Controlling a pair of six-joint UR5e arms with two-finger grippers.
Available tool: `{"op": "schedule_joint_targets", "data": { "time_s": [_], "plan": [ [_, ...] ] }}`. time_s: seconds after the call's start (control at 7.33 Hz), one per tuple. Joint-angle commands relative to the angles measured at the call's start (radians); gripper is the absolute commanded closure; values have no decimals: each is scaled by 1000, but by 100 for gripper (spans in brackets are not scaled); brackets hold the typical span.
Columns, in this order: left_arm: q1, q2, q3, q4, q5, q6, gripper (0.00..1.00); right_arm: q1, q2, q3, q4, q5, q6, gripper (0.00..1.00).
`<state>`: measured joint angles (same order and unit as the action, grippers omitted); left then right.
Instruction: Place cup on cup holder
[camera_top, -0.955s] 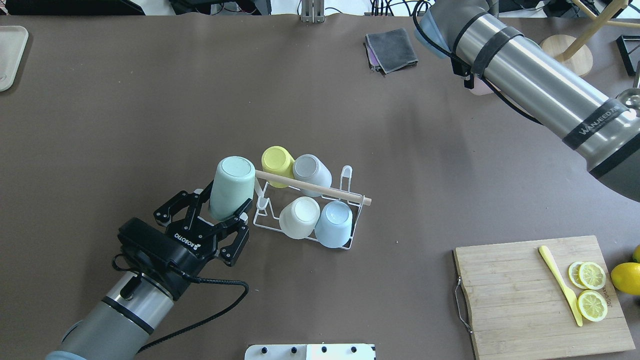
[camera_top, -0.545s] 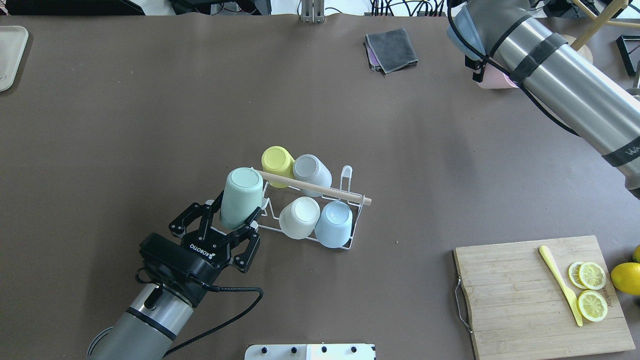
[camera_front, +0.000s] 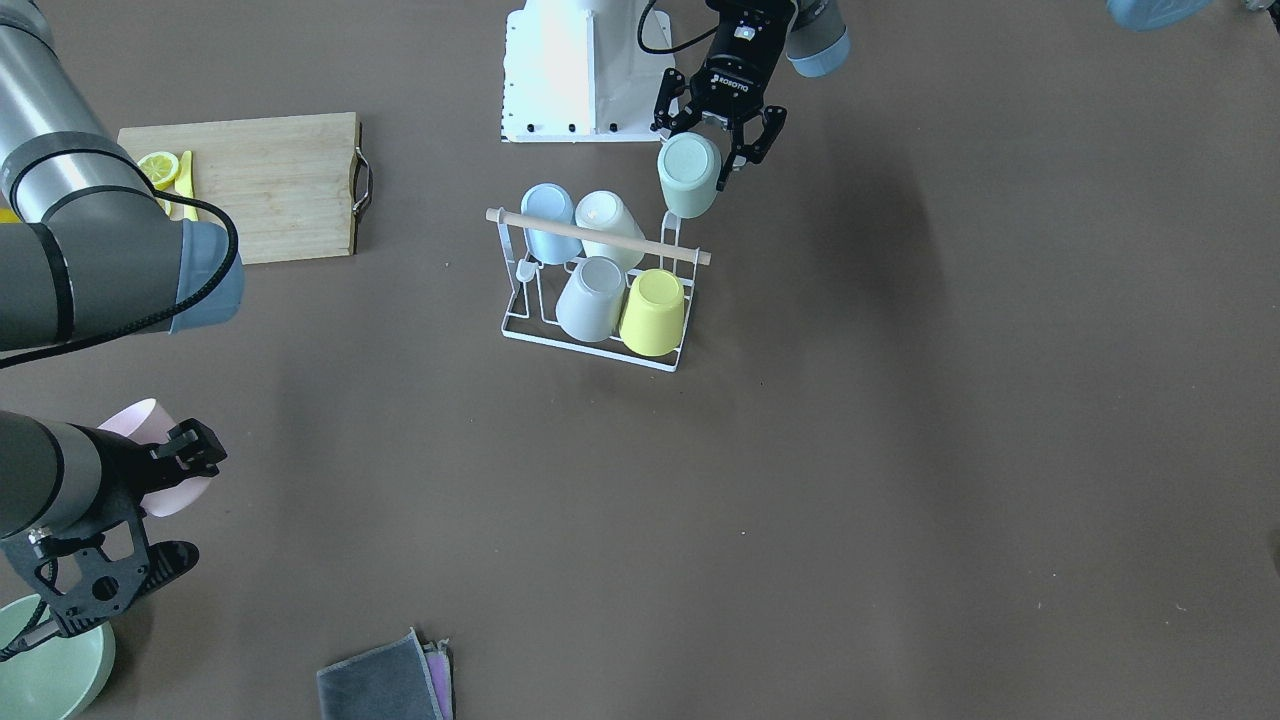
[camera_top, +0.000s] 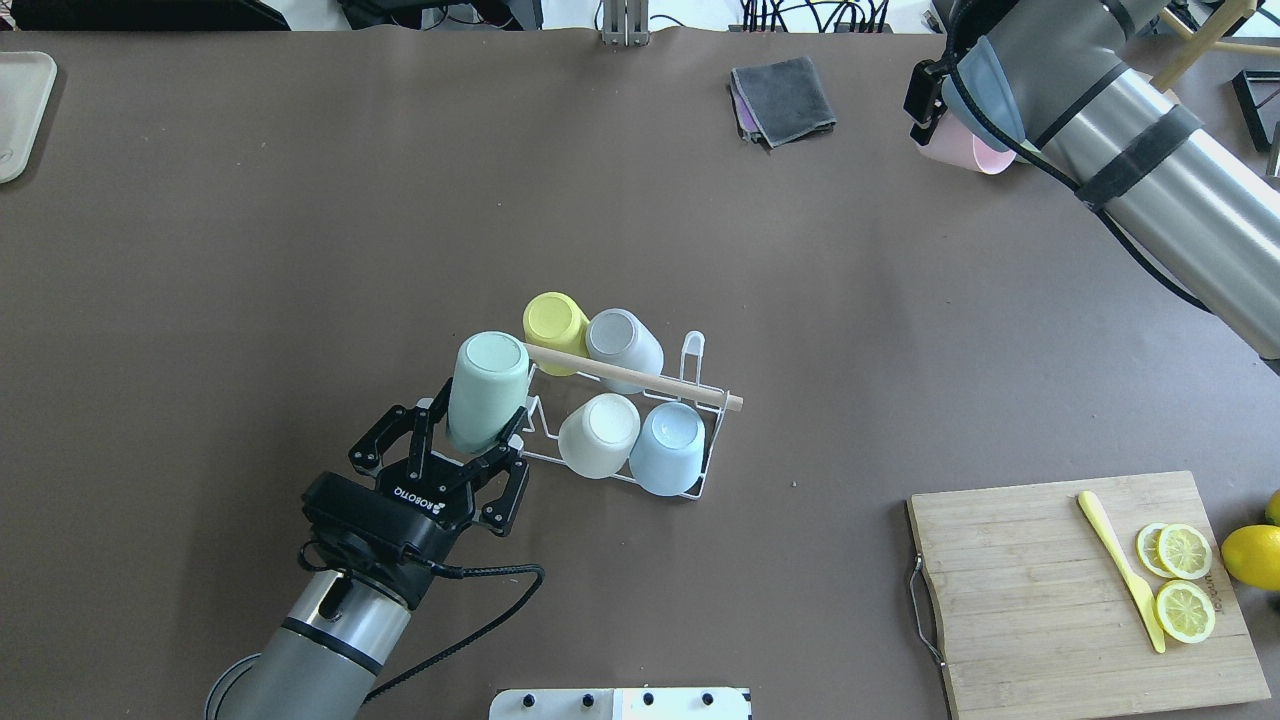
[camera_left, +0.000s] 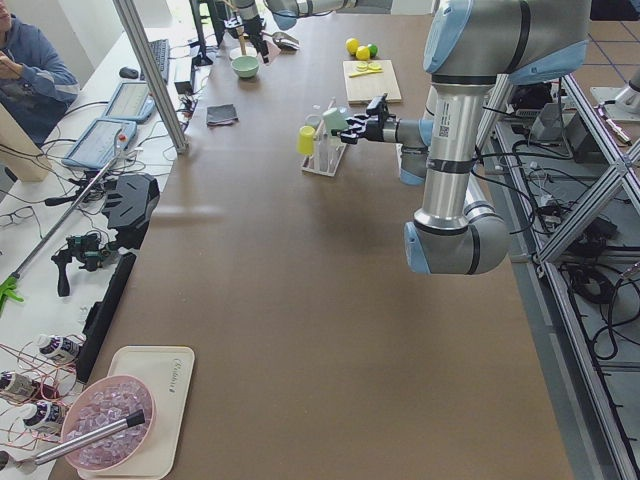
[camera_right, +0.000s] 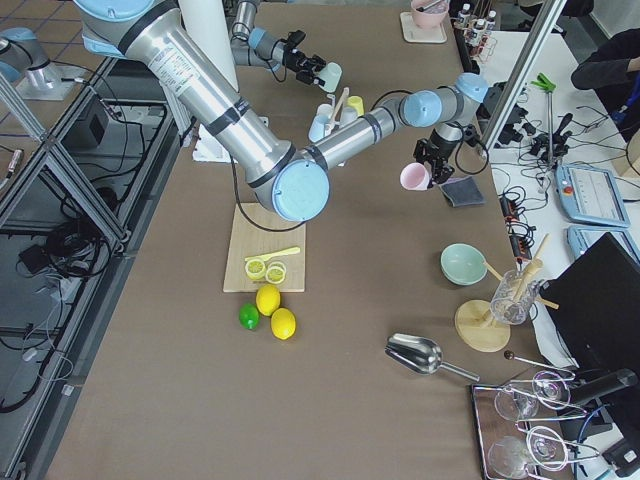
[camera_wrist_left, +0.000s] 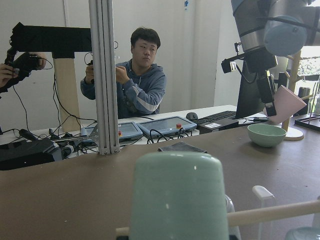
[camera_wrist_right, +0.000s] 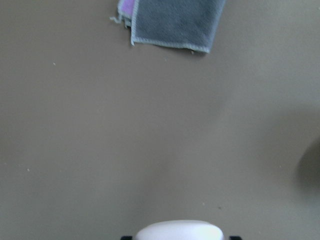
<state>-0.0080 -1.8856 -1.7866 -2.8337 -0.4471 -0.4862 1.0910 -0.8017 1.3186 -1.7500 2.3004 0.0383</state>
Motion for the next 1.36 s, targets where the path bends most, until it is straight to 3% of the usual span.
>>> {"op": "schedule_joint_targets", "data": {
  "time_s": [0.0, 0.41, 0.68, 0.95, 1.23],
  "plan": [
    [3, -20, 29, -1, 47, -2, 78, -32, -21, 19, 267, 23, 217, 100],
    [2, -52, 58, 2, 44, -9, 78, -100, -27, 40, 643, 19, 491, 100],
    [2, -81, 98, 0, 41, -12, 78, -94, -39, 53, 905, 25, 561, 100],
    [2, -98, 113, 0, 37, -14, 78, -95, -121, 154, 1065, 7, 610, 100],
    [0, -98, 116, -3, 37, -14, 78, -97, -184, 186, 1261, -62, 695, 100]
  ]
}}
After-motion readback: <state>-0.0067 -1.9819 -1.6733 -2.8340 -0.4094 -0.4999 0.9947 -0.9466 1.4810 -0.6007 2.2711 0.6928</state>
